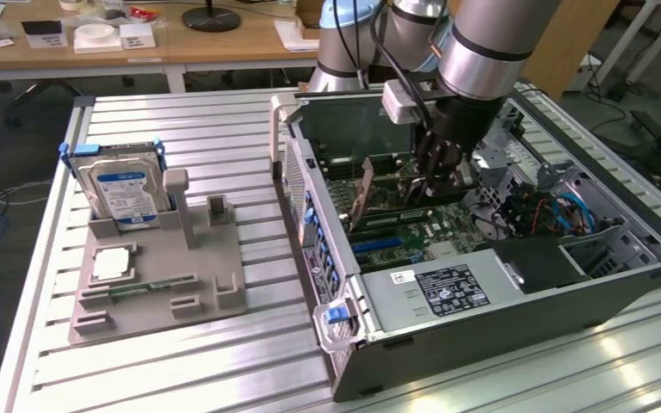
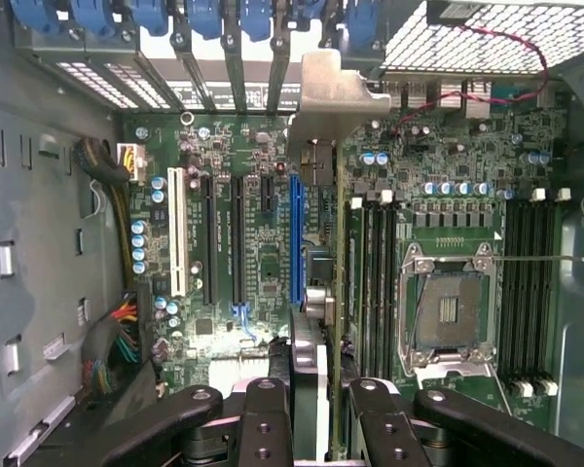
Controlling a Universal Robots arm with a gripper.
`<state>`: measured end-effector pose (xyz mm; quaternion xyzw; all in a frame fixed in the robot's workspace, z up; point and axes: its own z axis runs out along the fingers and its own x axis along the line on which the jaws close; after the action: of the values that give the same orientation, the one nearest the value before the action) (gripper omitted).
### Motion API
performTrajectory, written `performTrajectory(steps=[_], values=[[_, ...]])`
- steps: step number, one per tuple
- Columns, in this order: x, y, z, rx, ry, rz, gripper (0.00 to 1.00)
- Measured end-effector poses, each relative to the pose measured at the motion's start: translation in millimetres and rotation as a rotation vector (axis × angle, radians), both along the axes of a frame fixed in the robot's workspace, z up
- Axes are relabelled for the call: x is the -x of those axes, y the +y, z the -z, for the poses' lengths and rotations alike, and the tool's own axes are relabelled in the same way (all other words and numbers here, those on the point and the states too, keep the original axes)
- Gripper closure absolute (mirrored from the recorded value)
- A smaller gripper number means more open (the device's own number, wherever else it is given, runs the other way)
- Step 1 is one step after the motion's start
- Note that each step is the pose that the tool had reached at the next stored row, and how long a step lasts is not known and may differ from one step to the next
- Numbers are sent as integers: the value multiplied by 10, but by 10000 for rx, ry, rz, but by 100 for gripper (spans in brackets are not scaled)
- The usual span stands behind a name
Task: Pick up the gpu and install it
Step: 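Insert the gpu into the slot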
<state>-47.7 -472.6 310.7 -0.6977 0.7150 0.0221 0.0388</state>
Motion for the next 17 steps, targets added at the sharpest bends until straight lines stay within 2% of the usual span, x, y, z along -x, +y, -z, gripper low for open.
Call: performTrajectory(steps=[7, 12, 17], values=[[38, 0, 34, 0, 0, -1, 73], [41, -20, 54, -1, 0, 1, 73], [63, -22, 82, 0, 0, 0, 73]])
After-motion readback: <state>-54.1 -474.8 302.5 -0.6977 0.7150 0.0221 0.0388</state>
